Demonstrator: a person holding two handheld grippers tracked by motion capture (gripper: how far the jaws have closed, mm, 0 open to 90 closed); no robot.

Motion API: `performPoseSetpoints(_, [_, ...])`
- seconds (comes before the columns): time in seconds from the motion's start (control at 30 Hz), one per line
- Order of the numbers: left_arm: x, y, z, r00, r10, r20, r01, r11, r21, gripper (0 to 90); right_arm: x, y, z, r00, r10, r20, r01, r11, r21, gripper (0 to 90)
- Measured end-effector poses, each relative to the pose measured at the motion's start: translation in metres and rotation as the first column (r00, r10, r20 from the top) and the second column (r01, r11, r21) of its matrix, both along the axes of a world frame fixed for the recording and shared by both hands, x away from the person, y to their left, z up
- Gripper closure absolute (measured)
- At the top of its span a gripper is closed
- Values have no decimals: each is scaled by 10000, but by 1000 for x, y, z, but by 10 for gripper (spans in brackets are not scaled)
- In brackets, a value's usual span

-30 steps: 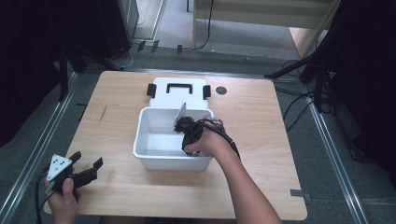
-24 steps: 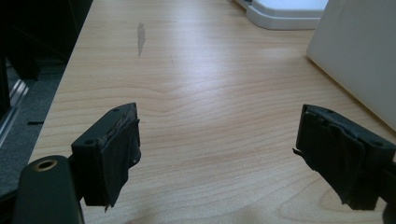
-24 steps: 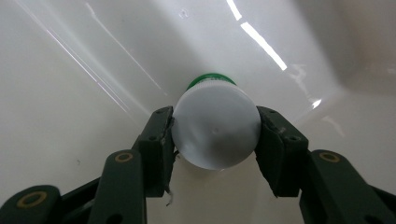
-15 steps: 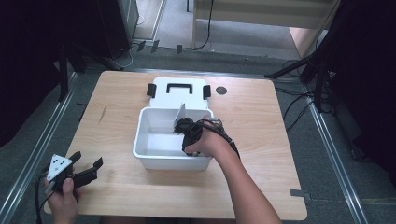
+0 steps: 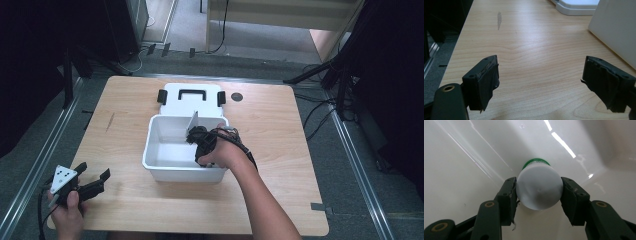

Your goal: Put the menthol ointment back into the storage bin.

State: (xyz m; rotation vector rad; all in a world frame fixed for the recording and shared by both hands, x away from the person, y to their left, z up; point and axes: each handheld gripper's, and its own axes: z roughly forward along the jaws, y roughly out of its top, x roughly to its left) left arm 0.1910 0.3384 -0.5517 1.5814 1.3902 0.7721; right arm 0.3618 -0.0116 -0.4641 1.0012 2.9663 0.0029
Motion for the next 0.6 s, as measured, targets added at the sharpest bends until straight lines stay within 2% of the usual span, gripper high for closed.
performPoseSetpoints(0.3, [0,0,0,10000,11,-12,-11,10000,-14,149,-2,-1,2,9999,75,137,-76,10000,31,474])
performPoseSetpoints(0.6, [1,-1,0,10000,19,-25,-19,10000,-14,149,-5,-2,14,9994,188,291,-194,9996,211,434])
